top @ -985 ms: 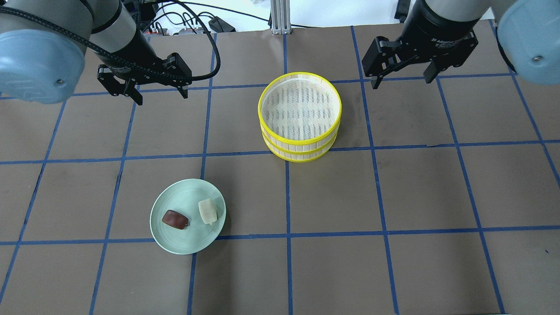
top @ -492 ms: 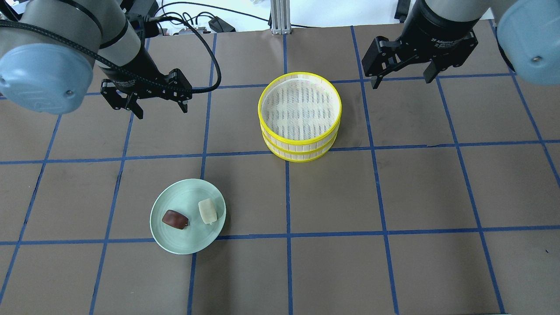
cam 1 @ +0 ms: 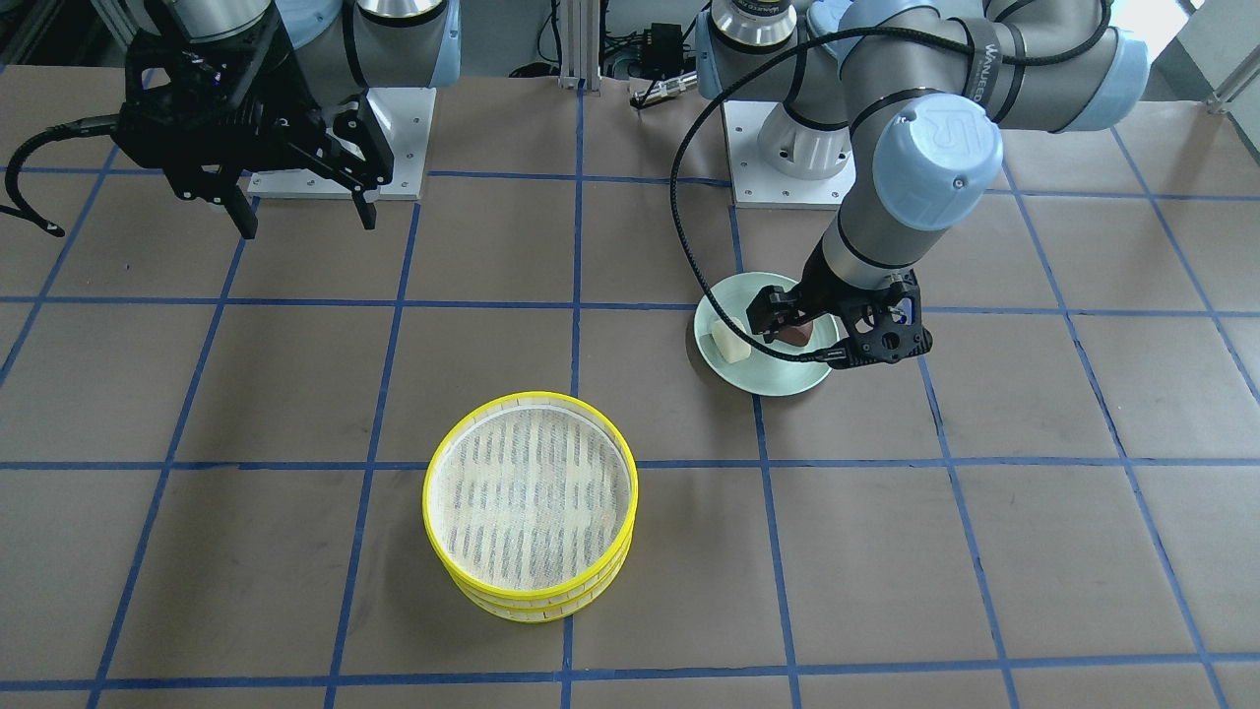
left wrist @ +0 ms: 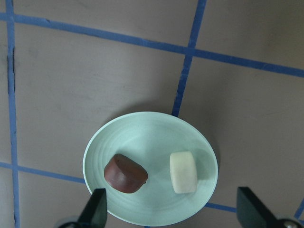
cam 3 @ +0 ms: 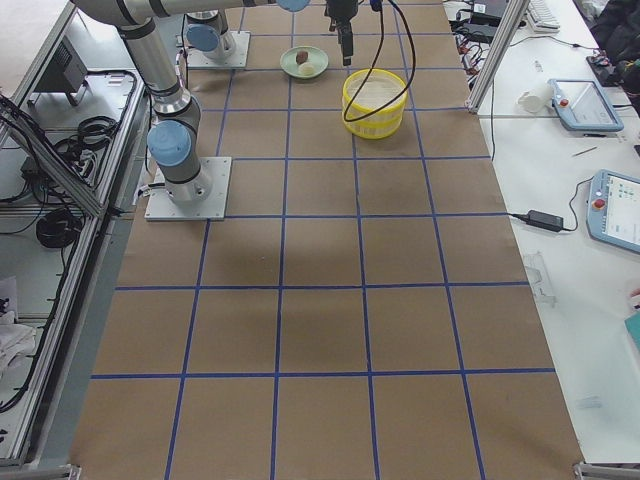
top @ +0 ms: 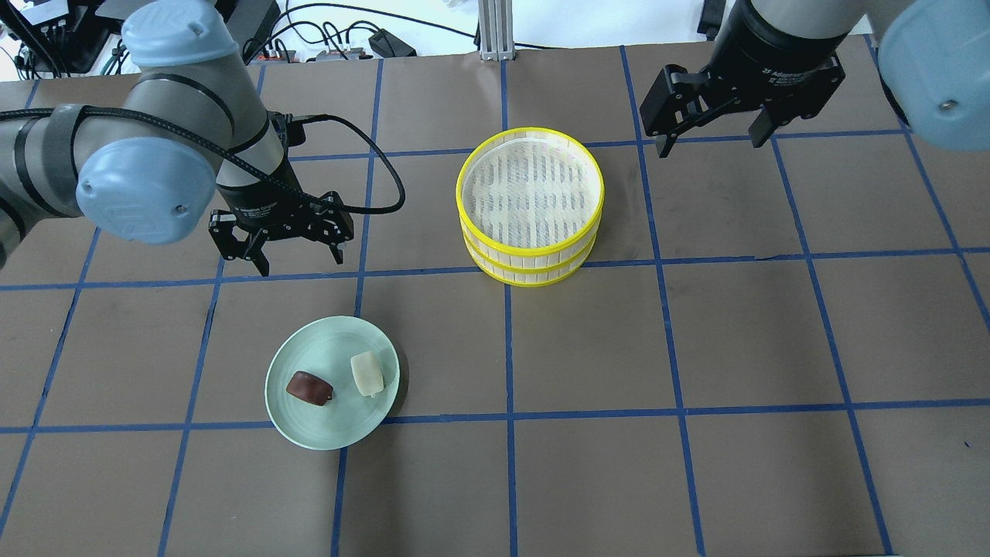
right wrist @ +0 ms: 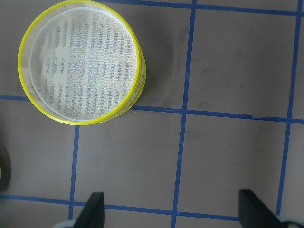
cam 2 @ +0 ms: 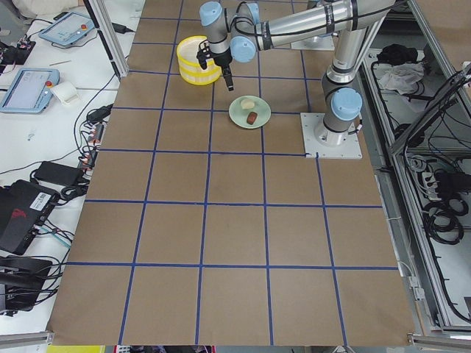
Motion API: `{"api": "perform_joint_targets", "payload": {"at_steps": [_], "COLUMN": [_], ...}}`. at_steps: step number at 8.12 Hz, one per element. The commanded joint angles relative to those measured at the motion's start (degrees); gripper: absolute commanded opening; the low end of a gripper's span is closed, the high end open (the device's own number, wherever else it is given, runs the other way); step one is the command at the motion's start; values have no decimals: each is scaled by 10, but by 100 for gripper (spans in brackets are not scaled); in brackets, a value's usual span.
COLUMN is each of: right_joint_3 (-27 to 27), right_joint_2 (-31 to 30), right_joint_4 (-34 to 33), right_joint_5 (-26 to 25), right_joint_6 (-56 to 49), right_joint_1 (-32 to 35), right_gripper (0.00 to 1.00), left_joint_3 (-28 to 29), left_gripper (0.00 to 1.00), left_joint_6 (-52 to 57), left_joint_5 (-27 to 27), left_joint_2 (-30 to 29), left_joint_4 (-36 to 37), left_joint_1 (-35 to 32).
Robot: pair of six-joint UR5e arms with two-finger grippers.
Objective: Place buns in different layers of steamer
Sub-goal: 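Move the left gripper down over the white bun on the green plate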
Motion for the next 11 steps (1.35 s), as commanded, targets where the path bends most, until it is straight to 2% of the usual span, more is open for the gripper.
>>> {"api": "perform_joint_targets", "payload": {"at_steps": [1,4,6,11], "right_joint_3": [0,2,2,7], "right_joint_2": [1,1,1,1], "right_joint_4": [-1,0,0,-1], "right_joint_5": [0,-1,-4,-2], "right_joint_6": [0,0,0,1], "right_joint_1": [0,0,0,0], "right_gripper": [100,100,100,100], "left_joint_3": [-6,-17,-38,-43], "left_gripper": [90,89,79,79], "left_joint_6": [-34,-37,-37,-40], "left_joint_5": [-32,-48,-47,-49], "left_joint_2": [-34,-65,-69,-99], "left_joint_4": [-39,-39,-36,-32], "left_joint_1": [-2,-4,-4,-3]}}
